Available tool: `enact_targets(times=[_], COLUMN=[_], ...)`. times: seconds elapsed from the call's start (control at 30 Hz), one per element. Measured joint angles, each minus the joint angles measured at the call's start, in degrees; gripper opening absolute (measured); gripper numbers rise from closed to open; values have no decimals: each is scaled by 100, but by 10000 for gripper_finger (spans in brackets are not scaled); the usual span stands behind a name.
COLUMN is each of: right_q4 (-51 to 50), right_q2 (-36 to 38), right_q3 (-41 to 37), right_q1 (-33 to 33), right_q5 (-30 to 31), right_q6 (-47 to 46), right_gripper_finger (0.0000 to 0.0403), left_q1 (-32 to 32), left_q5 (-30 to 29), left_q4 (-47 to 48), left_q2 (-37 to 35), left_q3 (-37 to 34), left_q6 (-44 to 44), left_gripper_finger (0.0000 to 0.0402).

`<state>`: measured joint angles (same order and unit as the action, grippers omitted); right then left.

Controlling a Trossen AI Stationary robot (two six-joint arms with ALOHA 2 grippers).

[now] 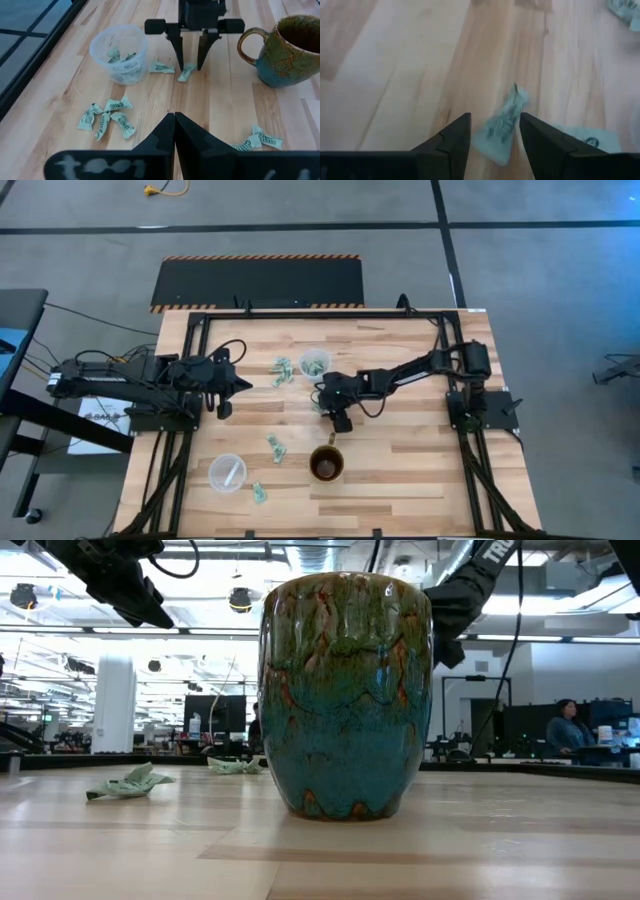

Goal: Pick and place items into bin
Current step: Put the stevia packet into the top transparent bin

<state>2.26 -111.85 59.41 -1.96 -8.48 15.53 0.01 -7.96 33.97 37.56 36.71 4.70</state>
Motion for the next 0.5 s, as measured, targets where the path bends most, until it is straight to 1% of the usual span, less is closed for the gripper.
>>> enact_targets(times=[0.23, 0.37, 0.5], right_q4=[-239, -223, -91], right_q2=[-20, -20, -20], right_q3=[9, 9, 9], right_q1=[-93, -117, -110], right_q5=[3, 0, -27], right_q6=[-85, -154, -247], right_gripper_finger=[135, 122, 117], left_q1=[0, 0, 0], left_q5=[0, -1, 1], left_q4=[3, 3, 3], left_q2=[0, 2, 1], left_q3=[0, 0, 0], left_q6=[0, 1, -1], left_gripper_finger=[0, 0, 0])
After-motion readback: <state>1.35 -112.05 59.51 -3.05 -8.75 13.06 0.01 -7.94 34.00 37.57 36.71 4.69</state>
